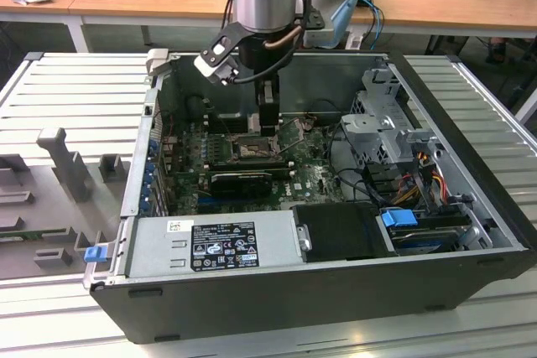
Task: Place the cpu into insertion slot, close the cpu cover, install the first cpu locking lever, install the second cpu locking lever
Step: 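Place the cpu into insertion slot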
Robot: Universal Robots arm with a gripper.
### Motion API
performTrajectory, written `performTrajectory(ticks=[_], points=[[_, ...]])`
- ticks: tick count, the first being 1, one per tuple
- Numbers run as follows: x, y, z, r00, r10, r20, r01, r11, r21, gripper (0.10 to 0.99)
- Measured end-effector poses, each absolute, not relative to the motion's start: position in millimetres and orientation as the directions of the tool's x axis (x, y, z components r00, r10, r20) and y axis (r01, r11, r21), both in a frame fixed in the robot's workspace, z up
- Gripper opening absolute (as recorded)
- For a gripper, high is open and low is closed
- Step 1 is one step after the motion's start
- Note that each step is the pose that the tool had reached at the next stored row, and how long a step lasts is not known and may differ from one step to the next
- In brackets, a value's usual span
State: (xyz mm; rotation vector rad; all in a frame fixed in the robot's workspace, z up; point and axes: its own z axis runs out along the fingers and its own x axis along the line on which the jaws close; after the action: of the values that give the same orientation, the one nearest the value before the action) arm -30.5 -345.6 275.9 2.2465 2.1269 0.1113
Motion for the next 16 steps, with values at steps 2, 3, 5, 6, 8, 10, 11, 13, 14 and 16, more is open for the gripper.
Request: performTrajectory(ticks=[2,3,5,6,8,10,11,13,14,16], points=[[-31,-346,275,0.054,0.998,0.021,0.995,-0.055,0.083,0.541],[-31,-346,275,0.054,0.998,0.021,0.995,-0.055,0.083,0.541],[-31,-346,273,0.054,0.998,0.021,0.995,-0.055,0.083,0.541],[-31,-346,273,0.054,0.998,0.02,0.995,-0.055,0.083,0.541],[-31,-346,271,0.054,0.998,0.021,0.995,-0.055,0.083,0.541],[-31,-346,270,0.054,0.998,0.021,0.995,-0.055,0.083,0.541],[-31,-346,270,0.054,0.998,0.021,0.995,-0.056,0.083,0.541],[-31,-346,269,0.058,0.998,0.021,0.995,-0.059,0.083,0.541],[-31,-346,267,0.061,0.998,0.021,0.995,-0.063,0.083,0.541],[-31,-345,264,0.062,0.998,0.021,0.995,-0.064,0.083,0.541]])
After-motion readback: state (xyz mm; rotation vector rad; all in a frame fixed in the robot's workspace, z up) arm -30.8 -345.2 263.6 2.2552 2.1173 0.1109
